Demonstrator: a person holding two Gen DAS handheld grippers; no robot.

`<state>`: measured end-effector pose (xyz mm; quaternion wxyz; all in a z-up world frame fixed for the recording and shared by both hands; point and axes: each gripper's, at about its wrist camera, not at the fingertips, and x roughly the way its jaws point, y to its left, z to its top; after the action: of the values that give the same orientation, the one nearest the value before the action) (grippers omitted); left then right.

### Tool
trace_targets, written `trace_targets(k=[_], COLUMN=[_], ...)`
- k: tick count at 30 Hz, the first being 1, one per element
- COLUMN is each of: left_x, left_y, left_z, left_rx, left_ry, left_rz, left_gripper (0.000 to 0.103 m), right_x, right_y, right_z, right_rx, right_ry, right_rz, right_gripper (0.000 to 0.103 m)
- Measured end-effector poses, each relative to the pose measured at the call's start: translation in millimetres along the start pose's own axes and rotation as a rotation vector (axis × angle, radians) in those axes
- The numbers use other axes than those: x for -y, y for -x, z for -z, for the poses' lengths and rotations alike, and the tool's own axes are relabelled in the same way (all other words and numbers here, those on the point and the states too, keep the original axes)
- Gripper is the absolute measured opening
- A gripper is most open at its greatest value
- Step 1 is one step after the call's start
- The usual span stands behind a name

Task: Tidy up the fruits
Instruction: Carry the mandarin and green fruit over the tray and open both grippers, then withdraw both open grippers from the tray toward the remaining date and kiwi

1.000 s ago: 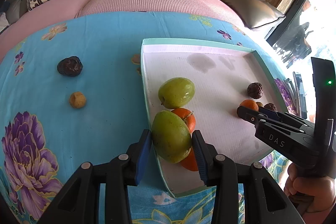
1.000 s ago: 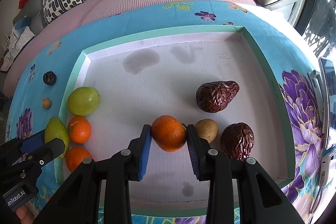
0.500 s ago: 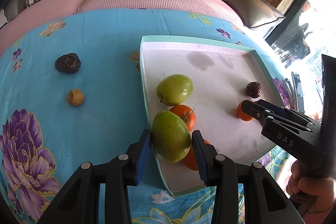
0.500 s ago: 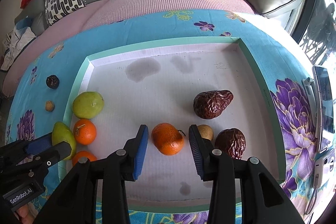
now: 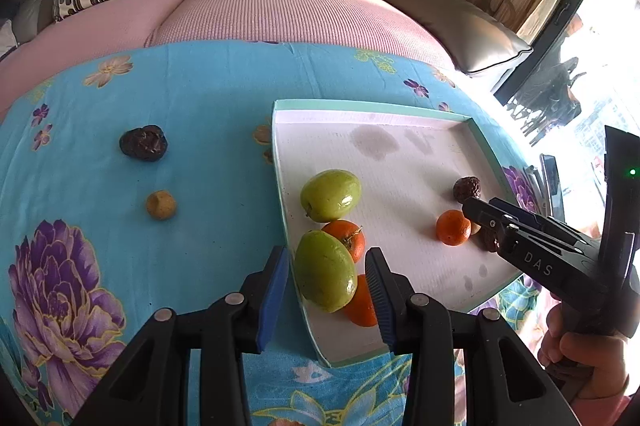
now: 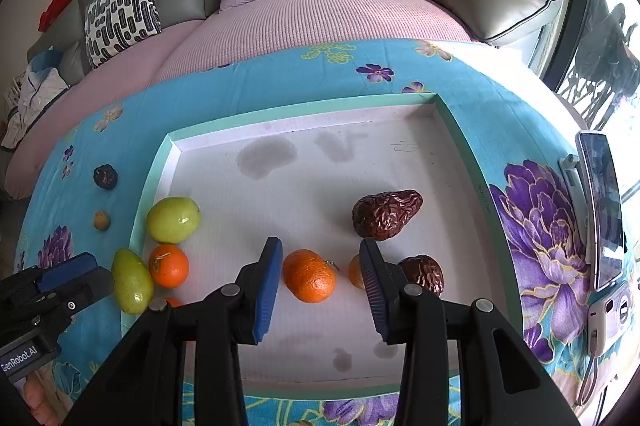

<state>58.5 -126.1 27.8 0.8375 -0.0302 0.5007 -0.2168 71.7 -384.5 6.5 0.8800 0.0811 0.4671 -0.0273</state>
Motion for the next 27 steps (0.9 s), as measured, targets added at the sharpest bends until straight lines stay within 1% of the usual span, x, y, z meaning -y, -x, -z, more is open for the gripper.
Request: trace_targets(k=[4,13,20,21,23,24,25,26,27], left_x=[-17,-76,-105,-107,-109,-110,-110,-110,-109], left_y=[6,14,18,17,16,15,14,12,11], left_z=[-4,-7,-4,-3,-3,-3,-3,-2,-3], left_rx=[0.026,0.067,0.073,0.071,0.065,0.063,0.060,0.056,0.052], left_ry=[0.048,0.211,0.293,0.299,0.304,0.305,0.304,0.300,0.295], left_rz=[-0.026,-0.144,-0.192,-0.197,-0.207,-0.212,-0.220,-0.228,-0.236], left_gripper=[0.043,0.044,0.044,0.044,0.049,0.056,0.059,0.060,0.062], right_x=[0,-3,-5,-5,-5,-5,-5,-4,-3], right_y=[1,2,1,1,0,-1,-2,-4,-4], right_z=[0,0,0,0,0,0,0,0,1], right_rx=[0.001,0.004,0.002,0.001,-0.003,-0.006,-0.010,-0.014,-0.015], right_ry=[-0.001,0.006,0.010,0.009,0.009,0.008,0.006,0.003,0.002], right_rz=[-0.003,-0.018,-0.021,-0.020,-0.016,-0.011,-0.005,0.000,0.001], right_gripper=[0.041,0.041,0.041,0.041,0.042,0.045,0.059,0.071,0.072])
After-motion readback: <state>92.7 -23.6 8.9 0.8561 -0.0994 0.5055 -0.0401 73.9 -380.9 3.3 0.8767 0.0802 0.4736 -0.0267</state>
